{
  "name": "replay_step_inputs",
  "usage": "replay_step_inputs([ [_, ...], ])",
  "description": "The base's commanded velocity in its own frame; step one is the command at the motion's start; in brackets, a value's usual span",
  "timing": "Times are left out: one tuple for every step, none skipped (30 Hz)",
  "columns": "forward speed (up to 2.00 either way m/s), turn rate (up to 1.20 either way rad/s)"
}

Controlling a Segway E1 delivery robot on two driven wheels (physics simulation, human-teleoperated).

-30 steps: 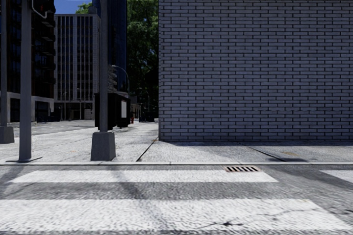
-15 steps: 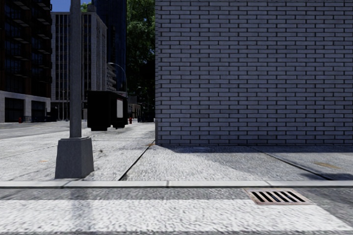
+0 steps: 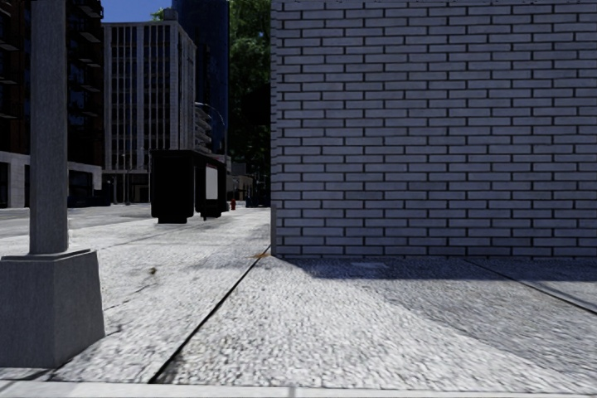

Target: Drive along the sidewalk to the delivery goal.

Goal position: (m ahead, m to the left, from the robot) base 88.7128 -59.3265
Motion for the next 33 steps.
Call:
replay_step_inputs([
  [2.00,0.43],
  [2.00,0.43],
  [2.00,0.45],
  [2.00,0.46],
  [2.00,0.52],
  [2.00,0.52],
  [2.00,0.59],
  [2.00,0.60],
  [2.00,0.60],
  [2.00,0.60],
  [2.00,0.60],
  [2.00,0.60],
  [2.00,0.60],
  [2.00,0.60],
  [2.00,0.59],
  [2.00,0.42],
  [2.00,0.18],
  [2.00,0.02],
  [2.00,0.02],
  [2.00,0.00],
  [2.00,0.00],
  [2.00,0.00],
  [2.00,0.00],
  [2.00,0.06],
  [2.00,0.16],
  [2.00,0.25],
  [2.00,0.25],
  [2.00,0.33],
  [2.00,0.42],
  [2.00,0.42],
  [2.00,0.47],
  [2.00,0.49],
  [2.00,0.49],
])
